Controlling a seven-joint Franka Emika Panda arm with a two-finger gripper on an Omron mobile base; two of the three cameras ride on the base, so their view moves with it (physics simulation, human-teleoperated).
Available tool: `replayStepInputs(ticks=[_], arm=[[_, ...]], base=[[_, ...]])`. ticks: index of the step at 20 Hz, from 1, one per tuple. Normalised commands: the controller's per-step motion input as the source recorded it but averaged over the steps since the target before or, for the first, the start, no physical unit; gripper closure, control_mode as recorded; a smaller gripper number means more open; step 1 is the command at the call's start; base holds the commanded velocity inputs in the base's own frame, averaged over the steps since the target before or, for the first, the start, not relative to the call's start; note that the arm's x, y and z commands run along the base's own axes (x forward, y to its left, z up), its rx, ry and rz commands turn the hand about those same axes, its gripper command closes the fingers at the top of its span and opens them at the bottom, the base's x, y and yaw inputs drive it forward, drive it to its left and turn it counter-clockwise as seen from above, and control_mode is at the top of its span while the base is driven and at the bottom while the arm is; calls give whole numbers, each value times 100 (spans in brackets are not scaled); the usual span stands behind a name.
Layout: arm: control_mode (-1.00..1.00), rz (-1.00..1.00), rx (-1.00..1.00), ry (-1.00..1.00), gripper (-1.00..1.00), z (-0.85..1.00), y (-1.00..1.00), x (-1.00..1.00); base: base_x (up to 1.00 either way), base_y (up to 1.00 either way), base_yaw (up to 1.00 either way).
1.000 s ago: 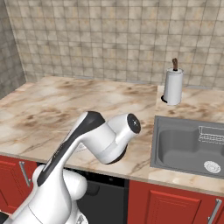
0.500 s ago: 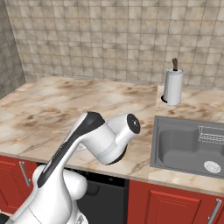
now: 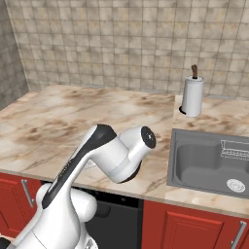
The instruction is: Pick the candle and candle from the dining table and place them in the open cabinet. Close the cabinet after placing the objects.
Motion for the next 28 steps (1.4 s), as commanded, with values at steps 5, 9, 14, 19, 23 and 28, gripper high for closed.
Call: replayStepInputs(ticks=[5,9,14,19,23,28], arm=[[100,0,0,0,100,0,0,0],[100,0,0,0,100,0,0,0],[100,0,0,0,100,0,0,0],[100,0,0,0,100,0,0,0],[100,0,0,0,100,0,0,0],[100,0,0,0,100,0,0,0]], base=[[-9,0,0],[-42,0,-4],[-44,-1,-13],[-38,-3,-17],[-5,-2,-79],[0,2,-100]])
